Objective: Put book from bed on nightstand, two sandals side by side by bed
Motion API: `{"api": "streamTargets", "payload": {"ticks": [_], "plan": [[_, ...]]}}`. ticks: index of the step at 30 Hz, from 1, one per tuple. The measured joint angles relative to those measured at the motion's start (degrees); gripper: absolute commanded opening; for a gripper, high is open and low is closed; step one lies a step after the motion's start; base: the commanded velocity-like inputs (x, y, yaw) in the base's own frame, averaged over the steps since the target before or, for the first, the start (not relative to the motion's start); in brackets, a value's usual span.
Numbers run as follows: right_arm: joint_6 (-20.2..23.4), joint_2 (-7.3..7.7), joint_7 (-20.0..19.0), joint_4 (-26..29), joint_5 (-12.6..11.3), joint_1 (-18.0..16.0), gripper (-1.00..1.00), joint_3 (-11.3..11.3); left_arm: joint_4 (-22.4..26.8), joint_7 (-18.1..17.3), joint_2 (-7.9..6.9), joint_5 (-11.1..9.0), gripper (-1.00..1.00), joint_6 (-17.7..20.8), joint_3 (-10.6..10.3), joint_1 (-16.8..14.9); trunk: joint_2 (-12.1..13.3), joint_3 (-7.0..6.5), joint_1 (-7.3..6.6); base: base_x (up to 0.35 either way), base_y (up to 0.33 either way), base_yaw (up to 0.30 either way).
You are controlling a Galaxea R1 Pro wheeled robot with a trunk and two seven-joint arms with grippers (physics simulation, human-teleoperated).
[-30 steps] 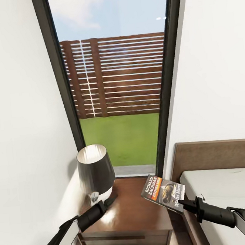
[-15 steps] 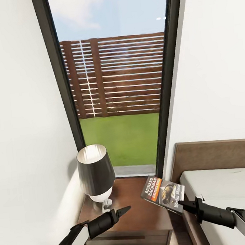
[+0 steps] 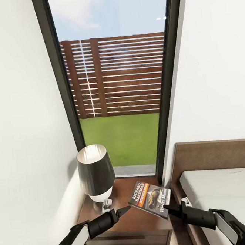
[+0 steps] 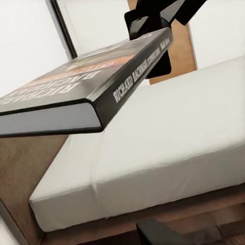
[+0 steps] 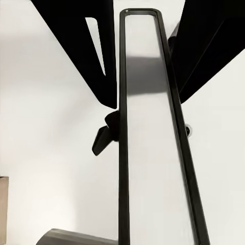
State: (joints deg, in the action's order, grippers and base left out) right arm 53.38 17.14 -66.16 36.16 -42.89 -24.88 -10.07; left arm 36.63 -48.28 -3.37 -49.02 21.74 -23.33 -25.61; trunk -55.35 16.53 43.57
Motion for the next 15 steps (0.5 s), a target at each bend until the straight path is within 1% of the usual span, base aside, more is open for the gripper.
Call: {"api": "streamTargets", "payload": {"ticks": [4, 7, 9, 11, 14, 15], "plan": [[0.0, -1.72, 0.1, 0.1, -0.1, -0.1, -1.0, 0.0, 0.0, 0.0, 0.0, 0.0, 1.0, 0.0, 0.0, 0.0, 0.0, 0.0, 0.0, 0.0, 0.0, 0.0], [-0.2, -2.28, 0.1, 0.0, -0.2, -0.2, -1.0, 0.3, 0.0, 0.0, 0.0, 0.1, 1.0, 0.0, -0.1, 0.0, 0.0, 0.0, 0.0, 0.0, 0.0, 0.0], [-0.3, -2.35, 0.1, -0.1, -0.2, -0.2, -1.0, 0.6, 0.0, 0.0, 0.0, 0.1, 1.0, 0.0, -0.1, 0.0, 0.0, 0.0, 0.0, 0.0, 0.0, 0.0], [-0.6, -2.48, 0.1, -0.3, -0.3, -0.2, -1.0, 2.2, 0.0, 0.0, 0.0, 0.1, 1.0, 0.0, -0.1, 0.0, 0.0, 0.0, 0.0, 0.0, 0.0, 0.0], [-1.5, -2.79, 0.1, -0.6, -0.3, -0.2, -1.0, 6.1, 0.0, 0.0, 0.0, 0.1, 1.0, 0.0, -0.1, 0.0, 0.0, 0.0, 0.0, 0.0, 0.0, 0.0], [-1.7, -2.96, 0.1, -0.6, -0.2, -0.2, -1.0, 7.0, 0.0, 0.0, 0.0, 0.1, 1.0, -0.1, -0.1, 0.0, 0.0, 0.0, 0.0, 0.0, 0.0, 0.0]]}}
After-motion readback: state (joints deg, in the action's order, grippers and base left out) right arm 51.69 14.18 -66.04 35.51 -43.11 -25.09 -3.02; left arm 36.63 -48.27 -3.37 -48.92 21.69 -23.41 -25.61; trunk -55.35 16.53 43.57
